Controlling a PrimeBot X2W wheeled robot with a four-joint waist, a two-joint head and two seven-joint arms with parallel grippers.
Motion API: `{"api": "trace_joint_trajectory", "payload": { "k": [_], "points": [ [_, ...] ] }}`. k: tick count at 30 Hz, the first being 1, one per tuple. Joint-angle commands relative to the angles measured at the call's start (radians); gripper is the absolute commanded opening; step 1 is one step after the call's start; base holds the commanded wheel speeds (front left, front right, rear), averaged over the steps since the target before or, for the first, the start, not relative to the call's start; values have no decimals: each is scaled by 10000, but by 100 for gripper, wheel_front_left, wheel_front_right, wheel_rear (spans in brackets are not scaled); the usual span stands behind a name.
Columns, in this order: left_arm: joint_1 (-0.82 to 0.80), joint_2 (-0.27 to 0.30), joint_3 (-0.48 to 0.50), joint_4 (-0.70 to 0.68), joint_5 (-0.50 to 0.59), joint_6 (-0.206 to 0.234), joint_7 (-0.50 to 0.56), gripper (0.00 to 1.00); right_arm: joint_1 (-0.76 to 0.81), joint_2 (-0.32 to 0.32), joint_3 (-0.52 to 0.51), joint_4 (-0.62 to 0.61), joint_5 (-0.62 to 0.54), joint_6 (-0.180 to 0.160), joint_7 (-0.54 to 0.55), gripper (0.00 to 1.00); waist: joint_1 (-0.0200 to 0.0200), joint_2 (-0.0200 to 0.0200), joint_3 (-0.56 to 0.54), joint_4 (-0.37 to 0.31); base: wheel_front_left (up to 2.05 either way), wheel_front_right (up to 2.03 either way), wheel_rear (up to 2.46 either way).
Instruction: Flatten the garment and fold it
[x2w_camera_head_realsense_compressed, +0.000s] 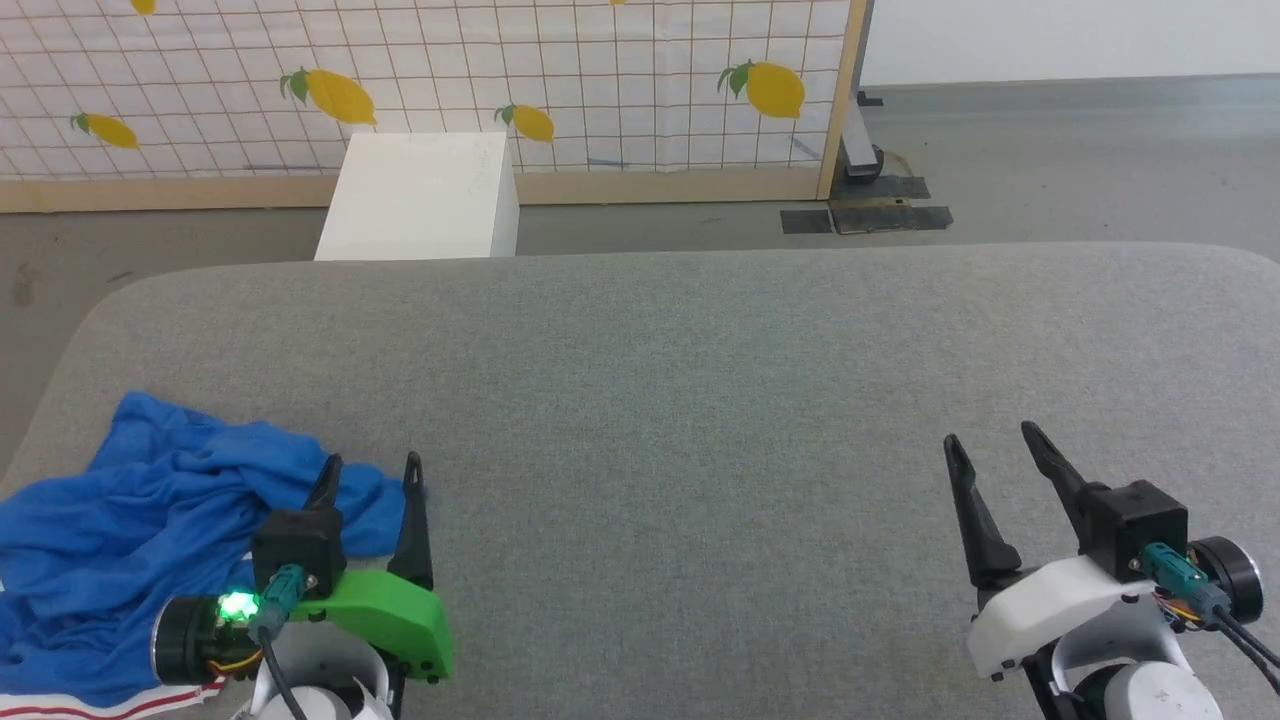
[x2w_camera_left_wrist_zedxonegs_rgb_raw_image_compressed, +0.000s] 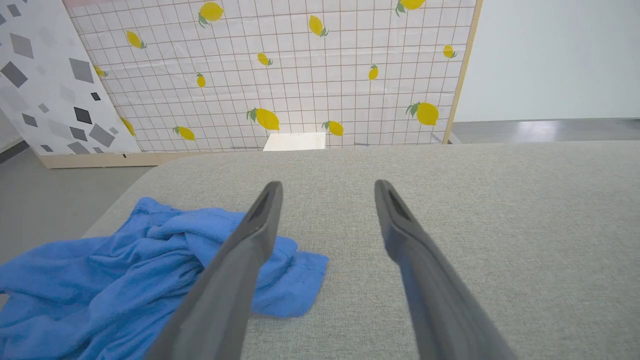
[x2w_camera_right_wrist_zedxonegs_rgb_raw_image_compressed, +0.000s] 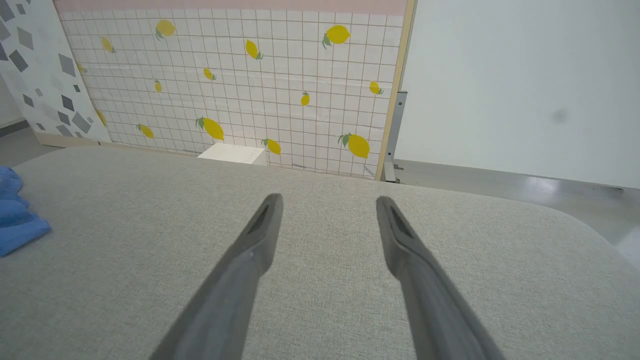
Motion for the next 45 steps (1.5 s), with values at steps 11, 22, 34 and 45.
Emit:
{"api": "trace_joint_trajectory", "payload": {
  "k": [11, 22, 34, 45],
  "points": [
    [43, -7, -118, 142, -288, 64, -315, 100, 91, 2, -115, 261, 391, -2, -319, 100, 0, 0, 25, 20, 0, 0, 0],
    [101, -11, -120, 208, -541, 150, -542, 100, 142, 3, -84, 479, 599, -3, -547, 100, 0, 0, 4, 416, 0, 0, 0],
    [263, -15, -9, 98, -766, 261, -788, 100, 163, 5, -40, 648, 754, -4, -795, 100, 0, 0, 47, 1408, 0, 0, 0],
    [401, -19, -29, 105, -967, 332, -1015, 100, 207, 6, 66, 844, 931, -5, -1023, 100, 0, 0, 18, 2380, 0, 0, 0]
  ]
}}
